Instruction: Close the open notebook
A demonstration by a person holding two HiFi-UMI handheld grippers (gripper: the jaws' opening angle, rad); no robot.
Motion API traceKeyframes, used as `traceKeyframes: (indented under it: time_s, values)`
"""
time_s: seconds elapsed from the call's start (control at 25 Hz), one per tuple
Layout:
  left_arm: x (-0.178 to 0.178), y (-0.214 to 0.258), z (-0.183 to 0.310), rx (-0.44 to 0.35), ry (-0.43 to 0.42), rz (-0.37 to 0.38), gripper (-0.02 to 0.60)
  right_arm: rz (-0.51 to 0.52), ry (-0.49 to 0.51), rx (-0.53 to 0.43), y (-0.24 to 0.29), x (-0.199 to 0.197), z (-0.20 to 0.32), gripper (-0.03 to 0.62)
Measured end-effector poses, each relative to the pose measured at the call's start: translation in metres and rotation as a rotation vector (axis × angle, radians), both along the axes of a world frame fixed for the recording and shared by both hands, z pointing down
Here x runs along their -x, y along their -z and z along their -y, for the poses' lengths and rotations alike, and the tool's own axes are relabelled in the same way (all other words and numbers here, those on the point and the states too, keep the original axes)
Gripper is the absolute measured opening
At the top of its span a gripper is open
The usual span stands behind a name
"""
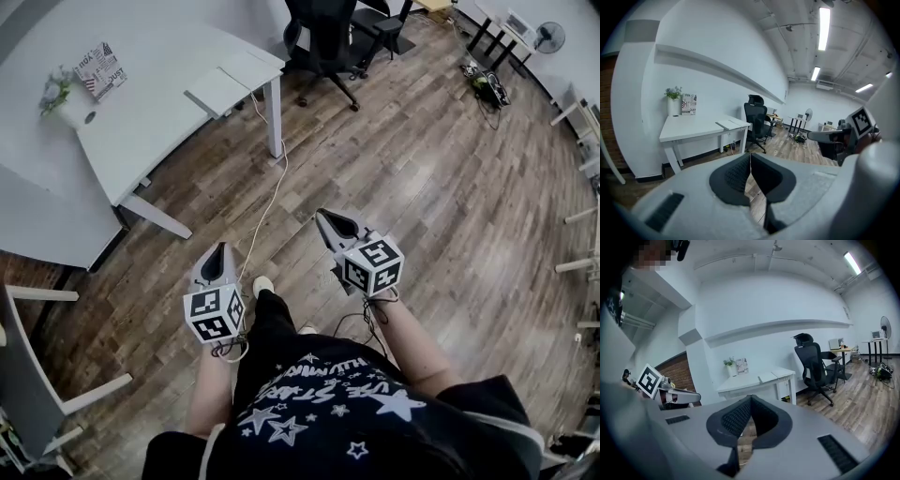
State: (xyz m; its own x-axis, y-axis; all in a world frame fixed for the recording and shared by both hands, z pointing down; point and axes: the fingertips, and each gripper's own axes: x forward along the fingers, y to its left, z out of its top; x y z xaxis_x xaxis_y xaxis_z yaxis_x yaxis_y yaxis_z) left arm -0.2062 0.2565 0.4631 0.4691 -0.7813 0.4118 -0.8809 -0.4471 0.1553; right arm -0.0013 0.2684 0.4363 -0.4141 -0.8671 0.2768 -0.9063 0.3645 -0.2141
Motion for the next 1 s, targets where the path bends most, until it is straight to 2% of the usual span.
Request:
traceKeyframes:
  time_s: [0.32,0.48,0.52,0.6,0.8,0.92,1.0]
  values:
    - [0.037,0.008,0.082,-0.008,0.032,-0.052,0.025,0.027,-0.02,-0.032,0.014,0.024,0.086,0.003]
    - [0.057,0.006,0.128,0.014,0.035,-0.086,0.031,0.018,-0.039,-0.033,0.021,0.035,0.133,0.003]
    - [0.062,0.004,0.139,0.023,0.032,-0.095,0.045,0.016,-0.046,-0.032,0.021,0.038,0.145,0.003]
    - [0.068,-0.002,0.161,0.049,0.014,-0.117,0.16,0.008,-0.062,-0.026,0.022,0.043,0.167,0.003]
    - [0.074,-0.018,0.197,0.111,-0.047,-0.164,0.221,-0.031,-0.081,-0.009,0.018,0.055,0.205,0.003]
    - [0.081,-0.027,0.211,0.134,-0.021,-0.19,0.279,-0.043,-0.086,0.01,0.011,0.057,0.219,0.005]
    - [0.086,-0.031,0.217,0.147,0.004,-0.206,0.29,-0.044,-0.089,0.014,0.008,0.055,0.228,0.003]
